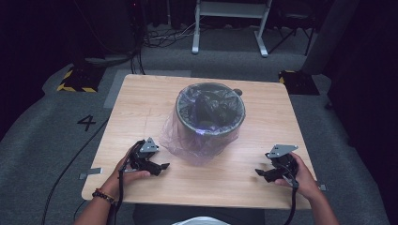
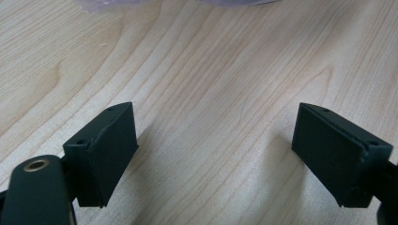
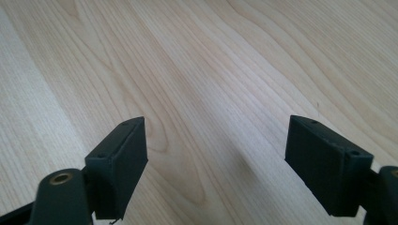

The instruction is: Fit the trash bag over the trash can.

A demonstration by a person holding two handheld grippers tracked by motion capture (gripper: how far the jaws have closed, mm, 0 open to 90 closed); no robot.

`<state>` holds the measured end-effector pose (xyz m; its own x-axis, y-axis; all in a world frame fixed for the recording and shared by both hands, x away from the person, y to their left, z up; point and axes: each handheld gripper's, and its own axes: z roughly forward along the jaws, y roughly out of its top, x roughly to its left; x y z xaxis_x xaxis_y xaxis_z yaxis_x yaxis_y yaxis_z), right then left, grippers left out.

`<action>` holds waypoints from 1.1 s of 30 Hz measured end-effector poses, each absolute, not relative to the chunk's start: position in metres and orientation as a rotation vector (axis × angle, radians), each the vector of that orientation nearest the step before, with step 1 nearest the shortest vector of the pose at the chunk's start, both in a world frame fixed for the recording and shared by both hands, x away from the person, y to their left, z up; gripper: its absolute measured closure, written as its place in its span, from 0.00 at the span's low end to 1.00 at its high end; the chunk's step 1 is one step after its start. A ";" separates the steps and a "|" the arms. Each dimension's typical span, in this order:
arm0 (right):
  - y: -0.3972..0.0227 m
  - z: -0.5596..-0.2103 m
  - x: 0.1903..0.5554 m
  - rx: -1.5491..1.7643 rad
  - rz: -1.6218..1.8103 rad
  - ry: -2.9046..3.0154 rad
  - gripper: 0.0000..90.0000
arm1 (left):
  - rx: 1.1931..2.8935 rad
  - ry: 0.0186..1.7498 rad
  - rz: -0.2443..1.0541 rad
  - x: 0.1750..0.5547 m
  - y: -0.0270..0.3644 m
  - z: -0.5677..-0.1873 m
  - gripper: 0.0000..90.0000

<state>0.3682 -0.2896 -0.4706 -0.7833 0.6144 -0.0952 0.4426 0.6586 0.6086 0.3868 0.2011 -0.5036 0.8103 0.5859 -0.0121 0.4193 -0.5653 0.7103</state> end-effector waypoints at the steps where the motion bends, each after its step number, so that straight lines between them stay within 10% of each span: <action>1: -0.290 -0.471 0.368 0.846 0.835 2.584 0.24 | 2.254 0.735 0.291 0.387 0.201 -0.504 0.16; 33: -0.353 -0.500 0.361 1.188 0.989 2.313 0.21 | 2.254 0.735 0.290 0.387 0.201 -0.504 0.16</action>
